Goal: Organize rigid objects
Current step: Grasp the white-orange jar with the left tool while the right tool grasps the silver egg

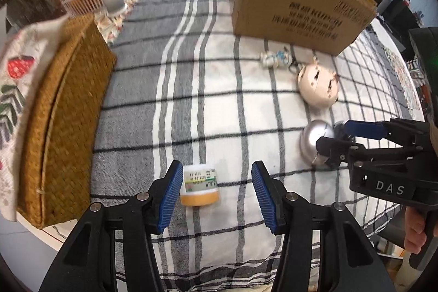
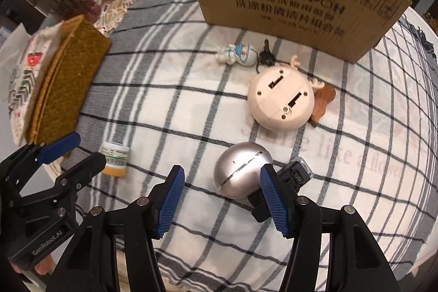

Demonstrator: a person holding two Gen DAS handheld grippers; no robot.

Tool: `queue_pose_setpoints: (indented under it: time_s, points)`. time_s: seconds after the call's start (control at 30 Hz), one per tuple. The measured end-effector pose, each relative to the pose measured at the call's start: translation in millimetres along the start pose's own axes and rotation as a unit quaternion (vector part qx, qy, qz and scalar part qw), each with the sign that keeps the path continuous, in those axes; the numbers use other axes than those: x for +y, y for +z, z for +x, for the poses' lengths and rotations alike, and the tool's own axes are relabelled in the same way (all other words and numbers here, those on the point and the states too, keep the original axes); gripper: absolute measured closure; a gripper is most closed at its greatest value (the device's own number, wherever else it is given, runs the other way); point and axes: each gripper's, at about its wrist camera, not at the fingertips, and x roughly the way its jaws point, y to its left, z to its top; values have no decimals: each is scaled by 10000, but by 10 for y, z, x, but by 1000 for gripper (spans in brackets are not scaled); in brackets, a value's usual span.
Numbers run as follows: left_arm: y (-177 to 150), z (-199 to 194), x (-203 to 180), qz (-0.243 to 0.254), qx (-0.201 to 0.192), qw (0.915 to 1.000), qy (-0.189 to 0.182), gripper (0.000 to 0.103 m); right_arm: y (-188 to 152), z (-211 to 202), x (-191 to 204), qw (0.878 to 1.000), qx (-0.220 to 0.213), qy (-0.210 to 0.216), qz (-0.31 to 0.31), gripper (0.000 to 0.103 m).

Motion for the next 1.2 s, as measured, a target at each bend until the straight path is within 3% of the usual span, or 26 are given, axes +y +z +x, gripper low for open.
queue_pose_setpoints:
  time_s: [0.57,0.8,1.07,1.2]
  points:
    - [10,420,33,153,688,9974,178,49,62,376,-85,9981,495,-362,-80,44]
    - [-23,544,53,104,761,9968,243,50,107,497,-27,9971,529,-523,-159,40]
    - [-71,685,105,-75,881,9960,152,63,133,686,17,9960,657,-554,-247,40]
    - [-79,667,104,-65,790,9968,130,64,112,754,64,9960,595,-582,-312,40]
